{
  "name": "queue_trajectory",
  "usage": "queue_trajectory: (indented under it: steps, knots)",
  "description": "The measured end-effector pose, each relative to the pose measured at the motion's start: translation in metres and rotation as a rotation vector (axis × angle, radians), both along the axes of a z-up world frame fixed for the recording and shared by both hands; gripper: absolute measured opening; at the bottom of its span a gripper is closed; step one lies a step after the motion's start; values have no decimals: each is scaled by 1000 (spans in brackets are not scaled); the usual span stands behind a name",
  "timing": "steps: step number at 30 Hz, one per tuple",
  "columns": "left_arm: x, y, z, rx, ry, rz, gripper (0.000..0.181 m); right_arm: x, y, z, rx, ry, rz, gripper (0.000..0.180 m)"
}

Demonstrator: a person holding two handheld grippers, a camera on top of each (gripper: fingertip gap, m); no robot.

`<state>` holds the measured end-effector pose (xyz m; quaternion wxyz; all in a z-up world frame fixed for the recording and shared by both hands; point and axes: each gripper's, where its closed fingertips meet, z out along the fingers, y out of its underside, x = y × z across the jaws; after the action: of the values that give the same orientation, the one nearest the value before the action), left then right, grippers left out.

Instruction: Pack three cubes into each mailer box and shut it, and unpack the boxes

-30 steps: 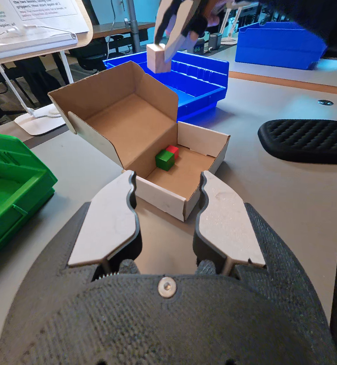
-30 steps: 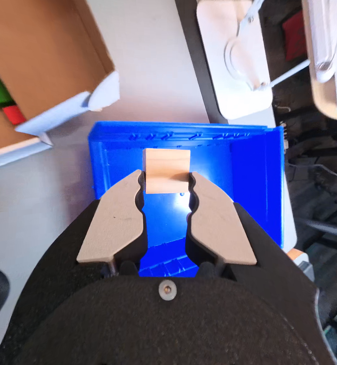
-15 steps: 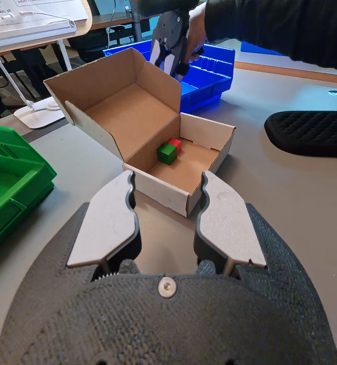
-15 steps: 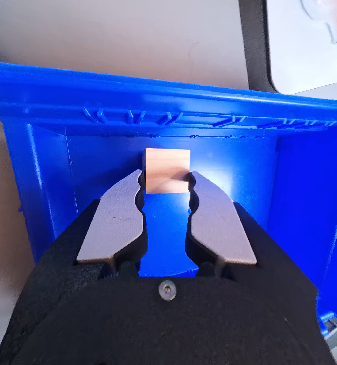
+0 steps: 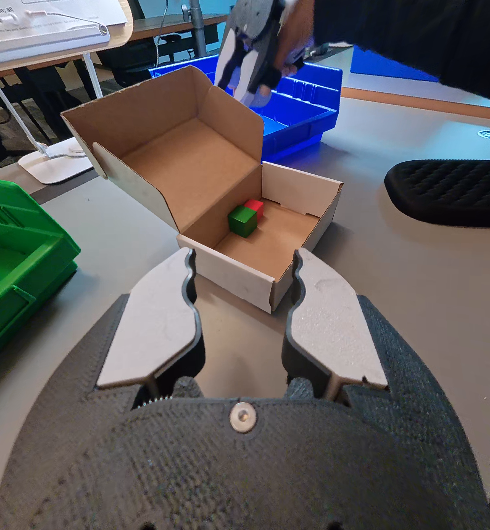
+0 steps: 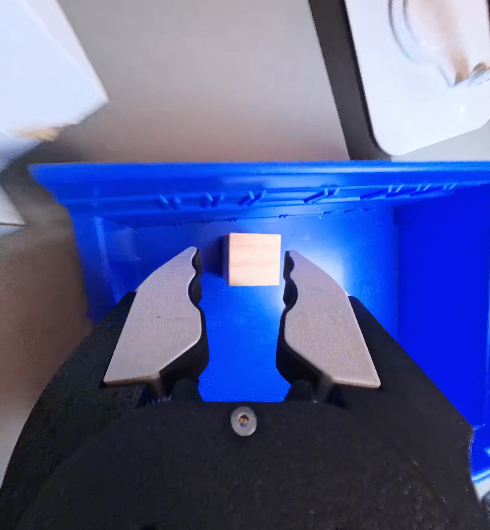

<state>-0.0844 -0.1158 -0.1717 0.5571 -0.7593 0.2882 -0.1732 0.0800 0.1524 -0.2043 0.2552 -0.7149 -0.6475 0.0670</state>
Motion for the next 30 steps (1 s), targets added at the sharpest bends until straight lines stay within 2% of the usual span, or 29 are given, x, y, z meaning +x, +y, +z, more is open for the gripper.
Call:
queue_trajectory:
  steps: [5, 9, 11, 15, 20, 30]
  knots:
    - [0, 0, 0, 1, 2, 2, 64, -17, -51, 61, 69, 133, 81, 44]
    - [0, 1, -1, 5, 24, 8, 64, -41, -134, 94, 14, 191, 244, 36]
    - [0, 1, -2, 8, 34, 12, 64, -52, -161, 86, 73, 97, 313, 37]
    - [0, 1, -3, 14, 55, 16, 64, -74, -196, 36, 104, -116, 401, 39]
    - [-1, 1, -6, 15, 70, 24, 64, -94, -195, -12, 175, -278, 407, 41]
    - [-3, 2, -6, 10, 66, 26, 63, -101, -184, -39, 211, -367, 405, 41]
